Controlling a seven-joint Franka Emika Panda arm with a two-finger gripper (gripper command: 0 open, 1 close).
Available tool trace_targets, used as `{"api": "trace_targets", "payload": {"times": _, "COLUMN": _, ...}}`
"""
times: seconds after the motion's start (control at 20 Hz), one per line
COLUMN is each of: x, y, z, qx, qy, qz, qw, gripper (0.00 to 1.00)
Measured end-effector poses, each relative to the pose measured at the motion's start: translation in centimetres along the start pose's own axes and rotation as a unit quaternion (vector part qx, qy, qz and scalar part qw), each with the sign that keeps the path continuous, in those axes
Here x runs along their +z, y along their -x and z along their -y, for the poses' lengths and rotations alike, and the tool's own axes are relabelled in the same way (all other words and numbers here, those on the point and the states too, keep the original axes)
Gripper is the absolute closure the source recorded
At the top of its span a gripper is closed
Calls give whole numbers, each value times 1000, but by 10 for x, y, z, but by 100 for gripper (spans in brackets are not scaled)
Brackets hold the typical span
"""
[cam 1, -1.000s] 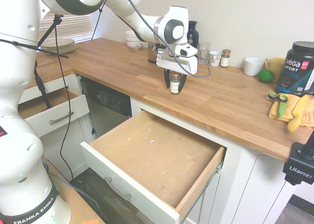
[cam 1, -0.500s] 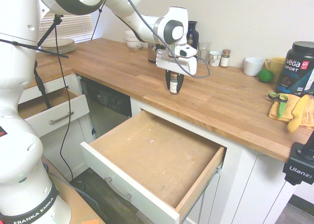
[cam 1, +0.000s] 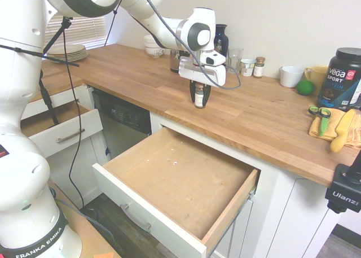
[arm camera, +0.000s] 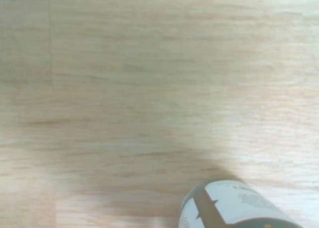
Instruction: Put seasoning jar in the drawer
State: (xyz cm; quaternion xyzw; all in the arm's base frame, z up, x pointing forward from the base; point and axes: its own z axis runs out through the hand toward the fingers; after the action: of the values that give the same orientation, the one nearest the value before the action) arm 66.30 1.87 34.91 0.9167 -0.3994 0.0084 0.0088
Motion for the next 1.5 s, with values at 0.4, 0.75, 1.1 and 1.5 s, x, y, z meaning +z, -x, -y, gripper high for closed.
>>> {"api": "trace_targets", "payload": {"times": 0.4, "x": -19, "y": -1, "z": 0, "qx": 1, "qy": -10, "qz": -8, "qw": 1000, "gripper": 100}}
{"api": "trace_targets", "payload": {"times": 0.75, "x": -39, "y": 12, "z": -20, "qx": 3, "qy": -10, "qz": -7, "qw": 1000, "gripper": 100}}
{"api": "trace_targets", "payload": {"times": 1.1, "x": -42, "y": 48, "z": -76, "qx": 10, "qy": -9, "qz": -3, "qw": 1000, "gripper": 100}}
{"api": "trace_targets", "payload": {"times": 1.5, "x": -30, "y": 101, "z": -160, "qx": 18, "qy": -8, "qz": 2, "qw": 1000, "gripper": 100}}
